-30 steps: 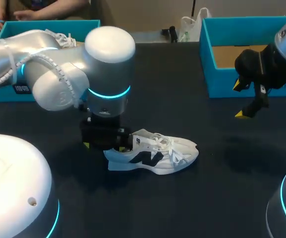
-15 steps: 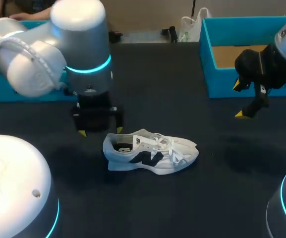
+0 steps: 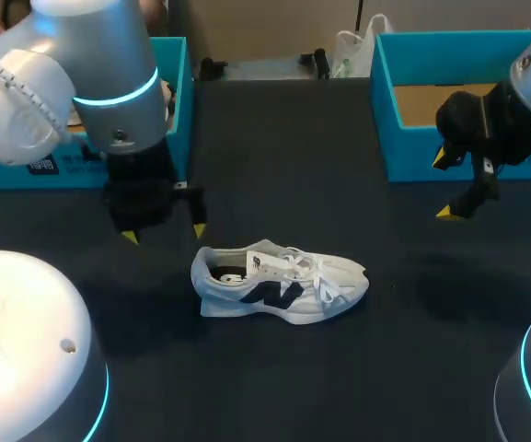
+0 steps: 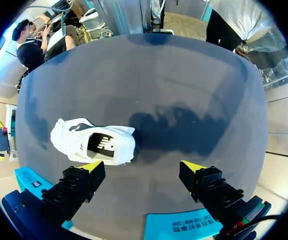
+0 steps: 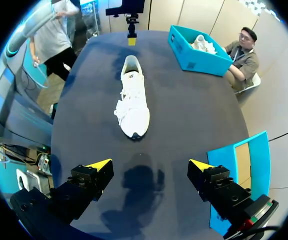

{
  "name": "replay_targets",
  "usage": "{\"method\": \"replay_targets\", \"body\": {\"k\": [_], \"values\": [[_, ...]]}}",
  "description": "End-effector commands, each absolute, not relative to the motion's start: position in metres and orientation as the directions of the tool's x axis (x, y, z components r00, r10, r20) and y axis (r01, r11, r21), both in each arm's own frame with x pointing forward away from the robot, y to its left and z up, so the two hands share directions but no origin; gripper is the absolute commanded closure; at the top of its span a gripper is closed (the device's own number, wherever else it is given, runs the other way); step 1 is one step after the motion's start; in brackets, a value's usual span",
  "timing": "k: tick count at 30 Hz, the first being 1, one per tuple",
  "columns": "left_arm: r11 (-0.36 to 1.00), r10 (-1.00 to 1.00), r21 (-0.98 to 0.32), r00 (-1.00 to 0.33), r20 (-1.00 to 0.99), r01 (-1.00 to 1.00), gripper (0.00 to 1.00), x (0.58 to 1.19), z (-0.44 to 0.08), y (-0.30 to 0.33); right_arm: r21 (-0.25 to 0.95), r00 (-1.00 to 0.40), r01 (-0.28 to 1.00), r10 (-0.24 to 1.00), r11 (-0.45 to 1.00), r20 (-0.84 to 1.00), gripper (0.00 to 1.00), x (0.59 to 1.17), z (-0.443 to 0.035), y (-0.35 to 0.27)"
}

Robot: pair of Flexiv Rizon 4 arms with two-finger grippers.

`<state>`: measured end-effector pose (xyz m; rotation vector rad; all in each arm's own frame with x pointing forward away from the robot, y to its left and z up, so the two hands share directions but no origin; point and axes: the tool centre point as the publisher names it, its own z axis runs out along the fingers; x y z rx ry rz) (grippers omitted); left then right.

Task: Take the shoe out of the shoebox, open the shoe tongue, remove and reinsert the insole, then place the shoe into the shoebox

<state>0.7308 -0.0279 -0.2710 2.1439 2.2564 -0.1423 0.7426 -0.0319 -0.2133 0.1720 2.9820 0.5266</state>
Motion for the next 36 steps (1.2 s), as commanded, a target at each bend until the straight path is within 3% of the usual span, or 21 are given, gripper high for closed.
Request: {"method": "replay_targets", "body": {"k": [1, 8, 15, 23, 36], "values": [[0.049, 0.995, -0.042, -0.052, -0.085, 0.998, 0.00, 0.728, -0.271, -0.026, 0.346, -0.988, 0.092, 0.130, 0.934, -0.088, 0.00, 0.742, -0.214, -0.032], [0.049, 0.995, -0.042, -0.052, -0.085, 0.998, 0.00, 0.728, -0.271, -0.026, 0.346, -0.988, 0.092, 0.130, 0.934, -0.088, 0.00, 0.742, -0.214, -0.032], [0.326, 0.942, -0.191, -0.335, -0.015, 0.926, 0.00, 0.758, -0.279, -0.025, 0.346, -0.988, 0.092, 0.130, 0.934, -0.088, 0.00, 0.742, -0.214, -0.032], [0.538, 0.822, -0.401, -0.567, 0.054, 0.741, 0.00, 0.777, -0.278, -0.021, 0.346, -0.988, 0.092, 0.130, 0.934, -0.088, 0.00, 0.742, -0.214, -0.032], [0.643, 0.633, -0.600, -0.771, 0.067, 0.476, 0.00, 0.778, -0.284, -0.001, 0.346, -0.988, 0.092, 0.130, 0.934, -0.088, 0.00, 0.742, -0.214, -0.032]]}}
